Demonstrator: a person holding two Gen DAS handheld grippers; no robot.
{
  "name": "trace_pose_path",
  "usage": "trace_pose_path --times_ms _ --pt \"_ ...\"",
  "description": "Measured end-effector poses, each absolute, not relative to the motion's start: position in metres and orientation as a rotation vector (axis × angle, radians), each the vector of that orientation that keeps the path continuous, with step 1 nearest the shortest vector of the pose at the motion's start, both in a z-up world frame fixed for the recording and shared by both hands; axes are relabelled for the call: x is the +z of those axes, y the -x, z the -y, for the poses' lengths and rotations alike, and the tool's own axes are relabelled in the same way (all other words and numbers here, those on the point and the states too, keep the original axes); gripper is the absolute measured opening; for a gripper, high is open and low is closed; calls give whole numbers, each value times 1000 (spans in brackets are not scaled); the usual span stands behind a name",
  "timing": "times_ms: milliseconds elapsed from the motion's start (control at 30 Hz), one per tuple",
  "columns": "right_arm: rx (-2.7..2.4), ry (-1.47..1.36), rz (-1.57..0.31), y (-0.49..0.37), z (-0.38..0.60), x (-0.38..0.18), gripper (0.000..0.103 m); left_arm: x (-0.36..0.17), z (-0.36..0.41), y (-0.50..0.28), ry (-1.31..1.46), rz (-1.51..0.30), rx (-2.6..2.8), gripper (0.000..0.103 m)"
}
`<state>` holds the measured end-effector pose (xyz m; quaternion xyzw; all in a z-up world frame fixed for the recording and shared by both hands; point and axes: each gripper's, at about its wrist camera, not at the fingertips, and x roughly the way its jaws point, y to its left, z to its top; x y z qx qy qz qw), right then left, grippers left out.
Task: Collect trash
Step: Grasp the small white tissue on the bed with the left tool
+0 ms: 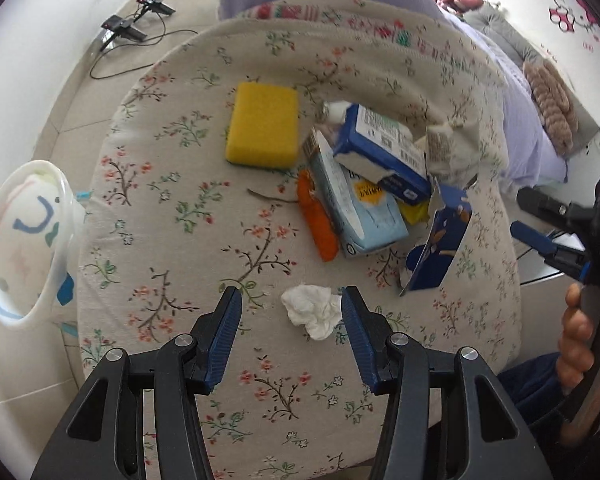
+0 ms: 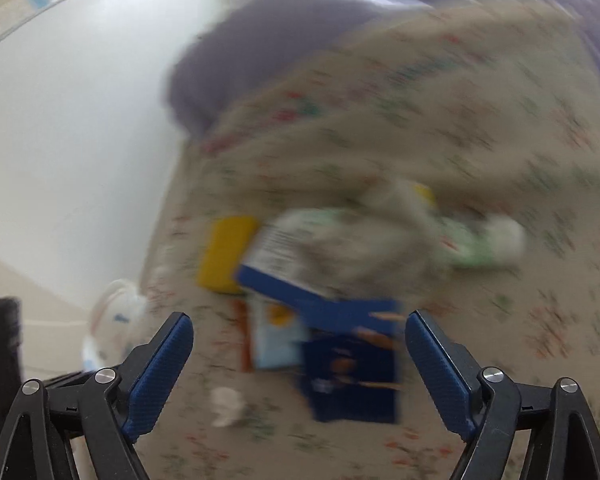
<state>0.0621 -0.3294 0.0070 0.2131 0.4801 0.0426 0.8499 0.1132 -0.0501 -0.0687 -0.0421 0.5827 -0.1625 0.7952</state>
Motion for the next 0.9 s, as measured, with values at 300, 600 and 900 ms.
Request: trace_pose_path --times_ms 300,600,900 --pt "83 -596 -1149 -68 367 -28 90 -98 85 -109 3 -1303 -337 55" --pt "123 -508 -1206 -74 338 -38 90 -112 93 -112 -50 -1308 -313 19" --pt "121 -447 -1227 -81 327 -48 90 -83 53 -117 115 -1252 -324 18"
